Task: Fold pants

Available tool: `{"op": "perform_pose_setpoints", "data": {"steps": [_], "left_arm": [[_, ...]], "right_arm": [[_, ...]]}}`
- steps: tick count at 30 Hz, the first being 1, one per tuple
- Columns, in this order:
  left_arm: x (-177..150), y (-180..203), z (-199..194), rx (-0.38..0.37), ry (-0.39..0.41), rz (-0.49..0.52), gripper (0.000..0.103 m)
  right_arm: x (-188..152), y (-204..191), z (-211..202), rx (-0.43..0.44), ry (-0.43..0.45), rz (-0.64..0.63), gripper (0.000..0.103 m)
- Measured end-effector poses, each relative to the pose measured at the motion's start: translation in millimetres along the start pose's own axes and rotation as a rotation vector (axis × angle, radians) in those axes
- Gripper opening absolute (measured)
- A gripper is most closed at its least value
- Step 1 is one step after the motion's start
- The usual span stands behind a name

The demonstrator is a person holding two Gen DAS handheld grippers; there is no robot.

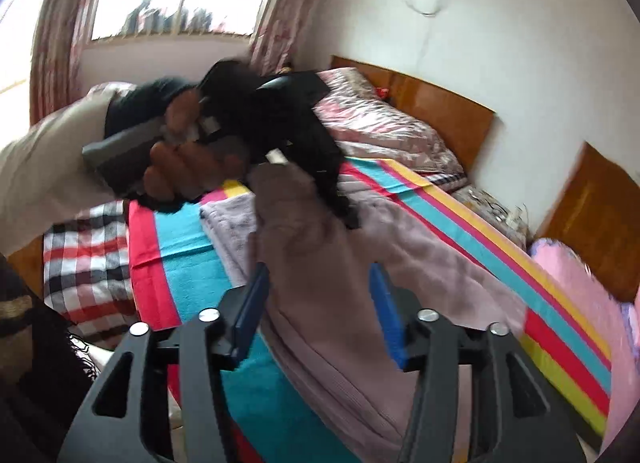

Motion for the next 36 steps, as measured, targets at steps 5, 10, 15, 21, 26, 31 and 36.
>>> {"op": "perform_pose_setpoints", "data": {"steps": [5, 10, 15, 21, 26, 31, 36], "left_arm": [[-5, 9, -7, 0.029, 0.022, 0.061, 0.024], [-3, 28, -5, 0.058, 0.028, 0.099, 0.024], [-3, 46, -17, 0.058, 0.042, 0.115, 0.023], [5, 96, -83, -0.01, 0.173, 0.288, 0.021], [-4, -35, -64, 0.11, 0.119, 0.069, 0.021], [-11, -63, -63, -0.017, 0.187, 0.03, 0.02], [-9, -24, -83, 0.035, 0.241, 0.168, 0.02]], "right_arm": [[-82, 59, -42, -0.193, -0.155, 0.246, 0.08], [-105, 56, -27, -0.249, -0.165, 0.319, 0.08], [-107, 70, 7, -0.406, -0.19, 0.255, 0.077], [-111, 69, 13, -0.502, -0.226, 0.153, 0.078], [-114, 75, 19, -0.492, -0.231, 0.188, 0.082], [-111, 78, 18, -0.492, -0.257, 0.168, 0.083], [-106, 66, 13, -0.507, -0.257, 0.148, 0.083]]}}
Point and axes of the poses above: each gripper's, at about its wrist camera, not at the fingertips, and z roughly the way its jaws point, y to its right, x to its top, the point moved 6 cm from there along z, roughly the way its jaws point
